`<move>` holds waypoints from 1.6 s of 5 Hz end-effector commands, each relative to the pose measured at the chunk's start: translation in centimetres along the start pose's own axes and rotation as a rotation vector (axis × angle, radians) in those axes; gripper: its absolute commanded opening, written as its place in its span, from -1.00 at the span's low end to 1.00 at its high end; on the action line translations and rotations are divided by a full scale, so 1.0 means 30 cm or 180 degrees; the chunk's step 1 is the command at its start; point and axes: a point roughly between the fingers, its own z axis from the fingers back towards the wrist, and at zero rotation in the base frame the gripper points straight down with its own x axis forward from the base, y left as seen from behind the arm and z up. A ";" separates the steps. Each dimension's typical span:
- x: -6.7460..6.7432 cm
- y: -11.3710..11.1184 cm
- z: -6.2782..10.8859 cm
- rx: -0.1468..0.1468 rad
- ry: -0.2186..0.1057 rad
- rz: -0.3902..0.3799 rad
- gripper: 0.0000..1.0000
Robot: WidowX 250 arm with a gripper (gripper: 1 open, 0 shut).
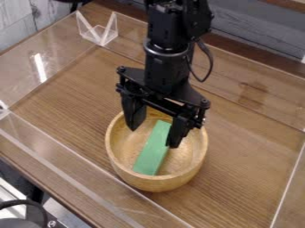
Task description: Remove the green block from inside the brown bowl and put it on the table
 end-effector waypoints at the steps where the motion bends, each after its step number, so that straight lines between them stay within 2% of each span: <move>1: 0.010 -0.007 0.025 -0.0005 -0.0176 -0.0022 1.00; 8: 0.008 0.002 -0.042 0.0037 -0.0243 -0.0014 1.00</move>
